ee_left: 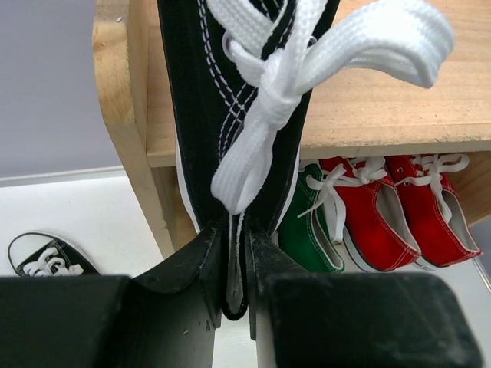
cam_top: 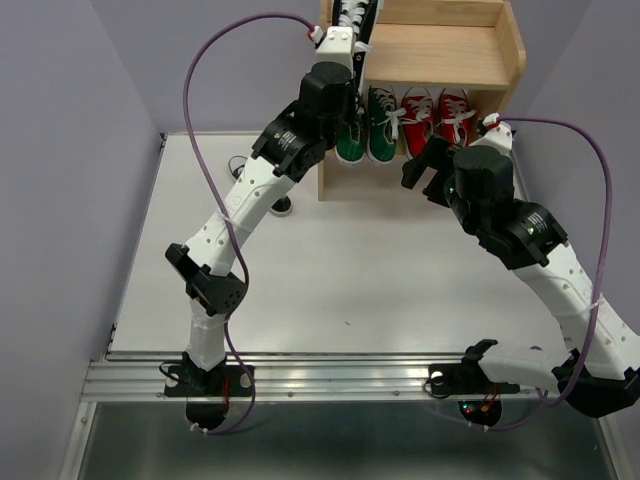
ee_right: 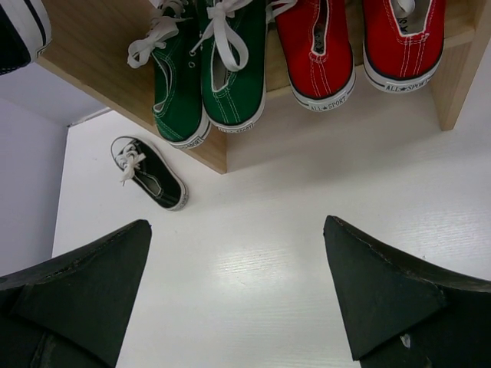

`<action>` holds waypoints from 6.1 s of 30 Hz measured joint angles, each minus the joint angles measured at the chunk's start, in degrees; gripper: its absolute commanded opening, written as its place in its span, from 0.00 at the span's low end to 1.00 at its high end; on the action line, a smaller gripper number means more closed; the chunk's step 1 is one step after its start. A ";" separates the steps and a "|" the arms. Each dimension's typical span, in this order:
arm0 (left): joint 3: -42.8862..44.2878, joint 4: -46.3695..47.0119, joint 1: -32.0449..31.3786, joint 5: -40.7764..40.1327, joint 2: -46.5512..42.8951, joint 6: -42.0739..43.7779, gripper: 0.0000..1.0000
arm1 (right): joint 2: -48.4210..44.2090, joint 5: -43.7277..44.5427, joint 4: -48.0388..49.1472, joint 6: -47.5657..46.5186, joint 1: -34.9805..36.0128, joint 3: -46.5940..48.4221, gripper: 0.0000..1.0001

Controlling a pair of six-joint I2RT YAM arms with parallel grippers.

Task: Place and organize the shoes onto the shoe shelf

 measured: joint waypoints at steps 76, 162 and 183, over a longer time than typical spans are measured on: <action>-1.36 8.94 -0.85 0.37 -3.98 -1.95 0.00 | -1.05 -1.60 0.00 0.31 0.00 -2.29 1.00; -41.18 0.94 21.84 -0.90 4.68 -30.12 0.73 | -2.12 -5.44 -0.09 2.29 0.00 -4.17 1.00; -49.81 4.90 20.94 0.81 5.31 -31.71 0.00 | -2.14 -5.95 -0.11 2.34 0.00 -4.17 1.00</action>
